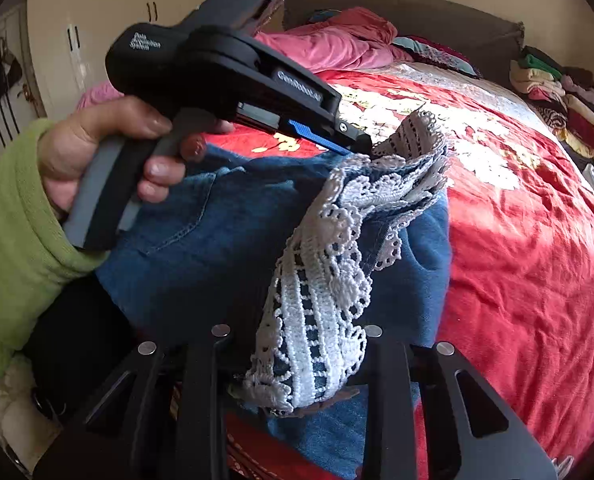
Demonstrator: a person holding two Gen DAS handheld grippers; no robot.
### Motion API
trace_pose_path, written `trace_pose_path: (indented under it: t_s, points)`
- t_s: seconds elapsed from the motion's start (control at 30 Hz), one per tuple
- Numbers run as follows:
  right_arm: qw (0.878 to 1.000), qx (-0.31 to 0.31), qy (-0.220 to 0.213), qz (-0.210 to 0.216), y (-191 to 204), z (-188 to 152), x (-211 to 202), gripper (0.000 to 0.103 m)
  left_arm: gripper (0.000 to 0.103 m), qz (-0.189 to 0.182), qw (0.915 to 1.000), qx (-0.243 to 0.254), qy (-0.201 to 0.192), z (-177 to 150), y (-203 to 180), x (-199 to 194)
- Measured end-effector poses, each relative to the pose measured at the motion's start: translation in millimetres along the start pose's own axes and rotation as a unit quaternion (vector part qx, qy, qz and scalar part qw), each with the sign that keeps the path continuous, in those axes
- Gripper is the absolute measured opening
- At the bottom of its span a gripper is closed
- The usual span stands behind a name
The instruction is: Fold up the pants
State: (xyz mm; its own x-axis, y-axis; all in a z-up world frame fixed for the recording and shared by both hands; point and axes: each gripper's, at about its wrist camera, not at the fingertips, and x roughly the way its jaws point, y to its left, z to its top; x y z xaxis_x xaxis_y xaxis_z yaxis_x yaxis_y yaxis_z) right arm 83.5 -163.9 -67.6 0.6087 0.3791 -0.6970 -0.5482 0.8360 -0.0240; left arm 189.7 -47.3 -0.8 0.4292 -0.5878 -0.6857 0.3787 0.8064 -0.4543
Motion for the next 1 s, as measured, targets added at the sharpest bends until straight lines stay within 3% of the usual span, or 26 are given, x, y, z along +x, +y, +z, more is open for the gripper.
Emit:
trace_pose_path:
  t_s: [0.23,0.33,0.4,0.43,0.57,0.8,0.83,0.87,0.9,0.97,1.0]
  points:
    - [0.994,-0.103,-0.001,-0.042,45,3,9,0.032,0.04,-0.01,0.994,-0.086,-0.067,-14,35,-56]
    - [0.991,-0.132,-0.002,-0.038,60,-2,12,0.039,0.048,-0.023,0.9929,-0.099,-0.062,-21,41,-55]
    - [0.99,-0.14,-0.004,-0.03,71,-5,10,0.042,0.051,-0.02,0.9935,-0.1,-0.051,-25,41,-45]
    - [0.989,-0.146,-0.007,-0.031,74,-6,8,0.05,0.052,-0.019,0.9937,-0.101,-0.044,-27,42,-38]
    - [0.985,-0.16,-0.024,-0.052,75,-8,-4,0.055,0.055,0.0,0.9943,-0.104,-0.025,-32,47,-23]
    - [0.989,-0.138,-0.016,-0.039,73,-21,-11,0.056,0.055,0.03,0.9959,-0.085,-0.007,-34,40,-9]
    - [0.99,-0.138,-0.018,-0.034,74,-21,-12,0.056,0.053,0.034,0.9962,-0.08,-0.005,-34,38,-9]
    - [0.99,-0.138,-0.02,-0.029,73,-22,-12,0.054,0.044,0.037,0.9966,-0.073,-0.004,-35,34,-9]
    - [0.99,-0.141,-0.02,-0.021,73,-19,-12,0.041,0.035,0.038,0.9968,-0.07,-0.003,-35,32,-8]
    - [0.989,-0.149,-0.016,-0.008,77,-22,-13,0.023,0.028,0.045,0.997,-0.063,-0.002,-35,28,-7]
    - [0.988,-0.152,-0.013,-0.006,76,-21,-10,0.022,0.022,0.05,0.9969,-0.06,-0.003,-34,27,-7]
